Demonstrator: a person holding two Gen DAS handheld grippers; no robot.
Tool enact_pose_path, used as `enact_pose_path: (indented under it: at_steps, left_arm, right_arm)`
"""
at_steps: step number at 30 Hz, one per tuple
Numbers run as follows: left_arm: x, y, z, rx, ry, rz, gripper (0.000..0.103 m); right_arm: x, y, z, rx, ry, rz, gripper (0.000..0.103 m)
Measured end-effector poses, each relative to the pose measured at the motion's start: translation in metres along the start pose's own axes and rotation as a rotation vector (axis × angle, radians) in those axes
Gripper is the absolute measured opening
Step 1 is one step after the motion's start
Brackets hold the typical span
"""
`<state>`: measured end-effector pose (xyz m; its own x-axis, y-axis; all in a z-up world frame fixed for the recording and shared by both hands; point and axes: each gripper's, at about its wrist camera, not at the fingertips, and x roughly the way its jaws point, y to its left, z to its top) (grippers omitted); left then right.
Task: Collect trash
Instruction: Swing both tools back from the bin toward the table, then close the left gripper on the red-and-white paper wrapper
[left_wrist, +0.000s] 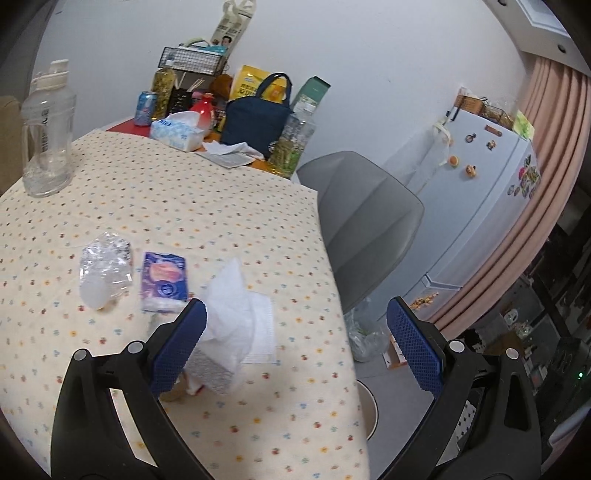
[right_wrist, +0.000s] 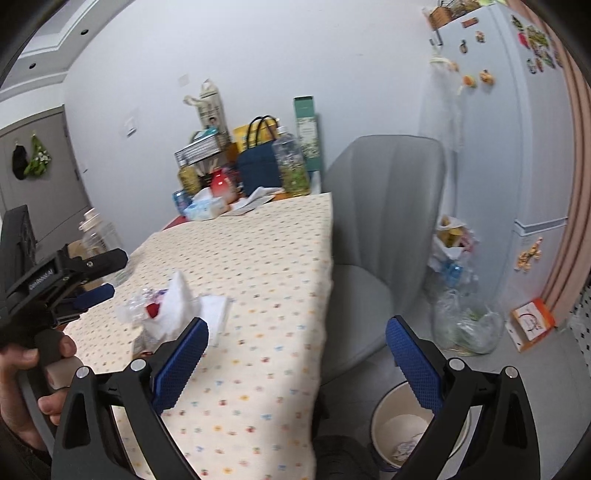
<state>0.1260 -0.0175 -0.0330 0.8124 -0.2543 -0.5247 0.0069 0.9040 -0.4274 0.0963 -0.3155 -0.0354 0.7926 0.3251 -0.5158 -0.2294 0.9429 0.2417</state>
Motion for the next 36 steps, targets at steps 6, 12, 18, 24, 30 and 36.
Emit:
enact_pose_path:
  at_steps: [6,12,18,24,30,36]
  left_arm:
    - [-0.002,0.033,0.0,-0.049,0.025,0.005,0.093]
    - [0.004,0.06,-0.001,-0.083,0.059,0.034,0.079]
    - [0.014,0.084,0.0,-0.127,0.082,0.037,0.064]
    - [0.031,0.093,-0.005,-0.17,0.138,0.019,0.049]
    - [0.048,0.085,-0.008,-0.163,0.174,0.03,0.048]
    - [0.063,0.082,-0.01,-0.15,0.195,0.086,0.045]
  right_arm:
    - [0.012,0.02,-0.004,-0.015,0.024,0.044,0.093]
    - [0.024,0.026,-0.007,-0.012,0.042,0.075,0.092]
    - [0.043,0.029,-0.008,-0.004,0.09,0.098,0.083]
    - [0.053,0.03,-0.012,0.013,0.11,0.127,0.081]
    - [0.059,0.02,-0.018,0.042,0.13,0.13,0.081]
    - [0.058,0.01,-0.021,0.065,0.129,0.128,0.081]
